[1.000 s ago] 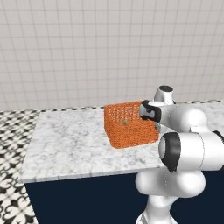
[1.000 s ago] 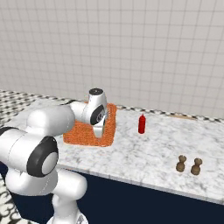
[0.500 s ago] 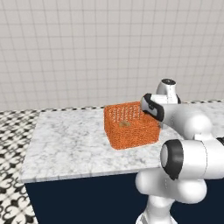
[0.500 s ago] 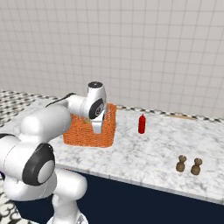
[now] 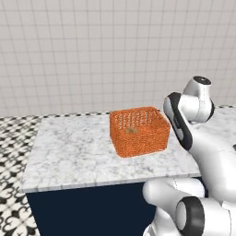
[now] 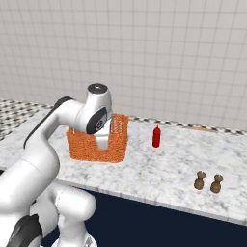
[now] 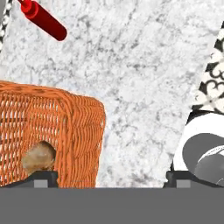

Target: Open the cabinet, pick up the bread from the cabinet and place it in the basket. Then move the basket to the dining counter.

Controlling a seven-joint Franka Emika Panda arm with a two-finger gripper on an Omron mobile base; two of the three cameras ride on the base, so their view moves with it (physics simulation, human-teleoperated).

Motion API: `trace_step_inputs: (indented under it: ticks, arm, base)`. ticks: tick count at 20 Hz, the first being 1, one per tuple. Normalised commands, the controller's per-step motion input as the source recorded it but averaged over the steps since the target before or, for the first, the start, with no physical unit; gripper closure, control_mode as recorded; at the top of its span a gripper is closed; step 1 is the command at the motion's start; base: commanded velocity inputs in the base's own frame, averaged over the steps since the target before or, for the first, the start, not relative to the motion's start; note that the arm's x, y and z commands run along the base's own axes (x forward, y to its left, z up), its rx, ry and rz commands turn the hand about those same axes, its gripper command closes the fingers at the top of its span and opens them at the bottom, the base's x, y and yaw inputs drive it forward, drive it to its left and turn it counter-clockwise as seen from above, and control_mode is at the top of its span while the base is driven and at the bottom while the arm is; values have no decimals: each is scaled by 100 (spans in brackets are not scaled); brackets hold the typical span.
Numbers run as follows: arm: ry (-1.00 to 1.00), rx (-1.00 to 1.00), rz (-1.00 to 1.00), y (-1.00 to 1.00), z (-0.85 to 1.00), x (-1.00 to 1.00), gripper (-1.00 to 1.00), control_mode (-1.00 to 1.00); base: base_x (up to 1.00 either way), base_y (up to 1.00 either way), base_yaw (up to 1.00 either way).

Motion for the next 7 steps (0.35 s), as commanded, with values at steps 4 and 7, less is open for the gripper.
trace_step_inputs:
  ticks: [4, 7]
  arm:
    - [-24, 4, 27, 19, 79, -99, -100, -100]
    - [-17, 4, 31, 86, 60, -85, -100, -100]
  base:
    - [0, 0, 0]
    - [0, 0, 0]
